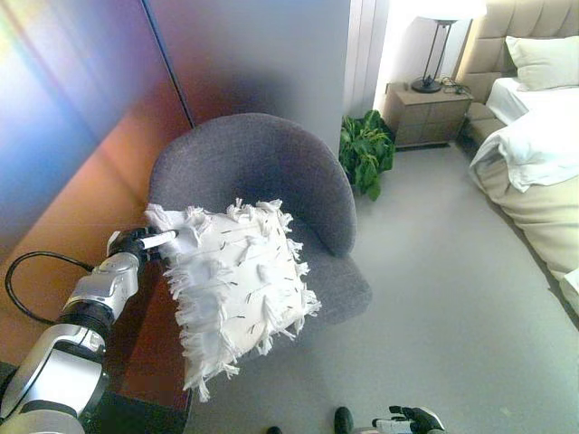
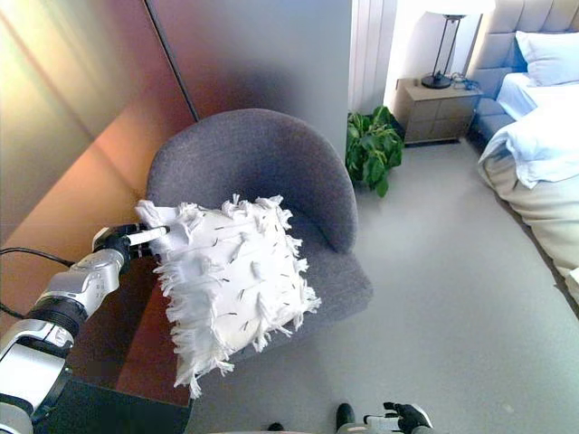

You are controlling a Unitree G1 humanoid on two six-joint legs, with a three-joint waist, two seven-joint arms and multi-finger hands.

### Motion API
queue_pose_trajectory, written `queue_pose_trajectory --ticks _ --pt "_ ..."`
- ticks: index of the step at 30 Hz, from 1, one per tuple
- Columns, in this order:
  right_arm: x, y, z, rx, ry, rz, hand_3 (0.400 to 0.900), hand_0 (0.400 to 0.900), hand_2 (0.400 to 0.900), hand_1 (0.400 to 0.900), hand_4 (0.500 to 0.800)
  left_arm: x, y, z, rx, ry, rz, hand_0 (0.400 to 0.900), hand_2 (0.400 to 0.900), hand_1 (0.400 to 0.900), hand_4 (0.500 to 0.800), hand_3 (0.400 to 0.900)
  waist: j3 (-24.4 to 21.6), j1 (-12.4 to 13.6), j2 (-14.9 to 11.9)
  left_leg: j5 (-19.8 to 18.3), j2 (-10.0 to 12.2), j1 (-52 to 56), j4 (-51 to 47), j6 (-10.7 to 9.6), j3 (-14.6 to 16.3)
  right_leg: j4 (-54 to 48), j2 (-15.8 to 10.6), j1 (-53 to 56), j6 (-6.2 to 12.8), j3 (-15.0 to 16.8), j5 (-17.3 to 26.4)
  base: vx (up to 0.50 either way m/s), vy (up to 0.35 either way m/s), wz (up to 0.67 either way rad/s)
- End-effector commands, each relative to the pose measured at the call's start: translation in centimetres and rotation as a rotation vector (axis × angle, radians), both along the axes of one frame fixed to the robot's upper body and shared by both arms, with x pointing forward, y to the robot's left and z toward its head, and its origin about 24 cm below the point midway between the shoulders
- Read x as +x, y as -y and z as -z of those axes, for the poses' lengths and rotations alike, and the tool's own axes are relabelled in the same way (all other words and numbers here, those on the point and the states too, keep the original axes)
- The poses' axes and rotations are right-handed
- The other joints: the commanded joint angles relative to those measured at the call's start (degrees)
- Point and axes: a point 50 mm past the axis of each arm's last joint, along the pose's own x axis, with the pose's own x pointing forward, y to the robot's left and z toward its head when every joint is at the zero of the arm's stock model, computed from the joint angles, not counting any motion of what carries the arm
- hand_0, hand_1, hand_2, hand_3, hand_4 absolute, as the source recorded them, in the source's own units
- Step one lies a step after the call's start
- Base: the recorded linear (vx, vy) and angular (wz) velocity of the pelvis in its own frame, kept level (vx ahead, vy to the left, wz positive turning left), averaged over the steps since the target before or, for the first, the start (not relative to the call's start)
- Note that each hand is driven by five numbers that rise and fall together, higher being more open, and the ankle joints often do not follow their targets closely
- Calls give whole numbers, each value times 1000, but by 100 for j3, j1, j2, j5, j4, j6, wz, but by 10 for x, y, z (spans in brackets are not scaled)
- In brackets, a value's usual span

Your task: Pick up the pillow and put it on the sofa.

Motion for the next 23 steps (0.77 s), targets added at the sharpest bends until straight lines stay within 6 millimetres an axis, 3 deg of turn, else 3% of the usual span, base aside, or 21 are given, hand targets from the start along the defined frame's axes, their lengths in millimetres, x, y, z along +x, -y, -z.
queue_pose_trajectory --ticks 1,9,23 --pt "-20 22 -2 -70 -63 -34 900 900 900 900 800 26 -31 -145 133 452 -102 900 900 900 800 900 -378 -38 31 -548 -217 -115 354 -11 -96 534 -289 122 582 341 -883 0 0 0" --pt "-26 21 0 -64 -81 -39 900 900 900 900 800 27 -31 -153 122 481 -91 900 900 900 800 900 -374 -78 36 -572 -216 -65 361 -5 -32 524 -287 156 600 361 -889 0 0 0" --pt "-20 19 -1 -54 -67 -49 900 900 900 900 800 33 -14 -142 40 491 -12 900 900 900 800 900 -385 -22 -9 -578 -185 -12 368 -21 -59 490 -257 244 578 338 -910 0 0 0"
